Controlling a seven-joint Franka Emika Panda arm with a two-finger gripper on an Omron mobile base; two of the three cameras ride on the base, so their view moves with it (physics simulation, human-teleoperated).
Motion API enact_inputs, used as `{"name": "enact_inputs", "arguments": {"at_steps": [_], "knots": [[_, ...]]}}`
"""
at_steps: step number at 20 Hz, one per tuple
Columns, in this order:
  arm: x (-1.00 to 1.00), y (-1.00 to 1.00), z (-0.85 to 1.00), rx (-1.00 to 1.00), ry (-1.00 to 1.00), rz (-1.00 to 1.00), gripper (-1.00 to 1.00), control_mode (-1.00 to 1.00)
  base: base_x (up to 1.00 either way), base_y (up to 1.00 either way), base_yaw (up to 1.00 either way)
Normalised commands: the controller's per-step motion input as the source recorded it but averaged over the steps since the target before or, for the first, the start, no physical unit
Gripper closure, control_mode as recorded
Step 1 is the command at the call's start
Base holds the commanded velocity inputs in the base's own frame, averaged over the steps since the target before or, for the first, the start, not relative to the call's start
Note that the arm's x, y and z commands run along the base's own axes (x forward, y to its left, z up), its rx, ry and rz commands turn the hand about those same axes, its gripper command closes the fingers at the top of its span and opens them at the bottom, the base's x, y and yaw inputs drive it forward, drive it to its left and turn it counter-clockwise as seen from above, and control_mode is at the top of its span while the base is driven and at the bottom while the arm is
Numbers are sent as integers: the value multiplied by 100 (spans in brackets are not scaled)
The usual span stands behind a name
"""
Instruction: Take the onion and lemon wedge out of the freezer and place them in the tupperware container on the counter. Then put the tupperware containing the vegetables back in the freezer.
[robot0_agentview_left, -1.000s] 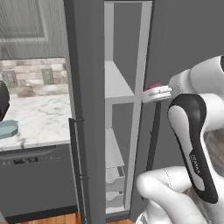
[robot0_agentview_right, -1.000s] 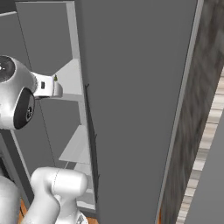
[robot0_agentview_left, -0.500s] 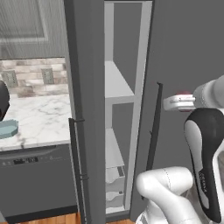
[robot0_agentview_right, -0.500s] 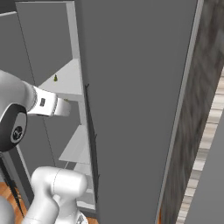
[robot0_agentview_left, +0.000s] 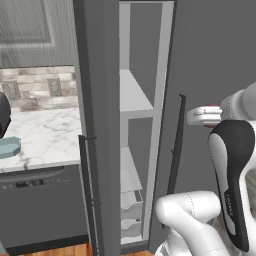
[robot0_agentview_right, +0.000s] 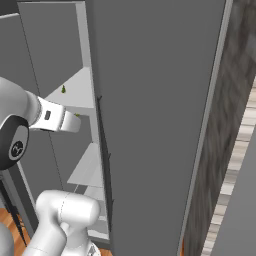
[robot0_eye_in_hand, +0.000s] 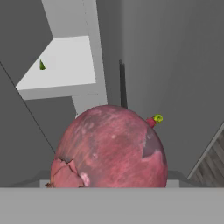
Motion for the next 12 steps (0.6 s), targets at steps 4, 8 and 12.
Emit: {"name": "enact_inputs", "arguments": {"at_steps": [4, 8, 12], "knots": [[0, 0, 0, 0, 0, 0, 100, -100, 0, 0, 0], [0, 0, 0, 0, 0, 0, 100, -100, 0, 0, 0], [0, 0, 0, 0, 0, 0, 100, 100, -8, 0, 0]]}}
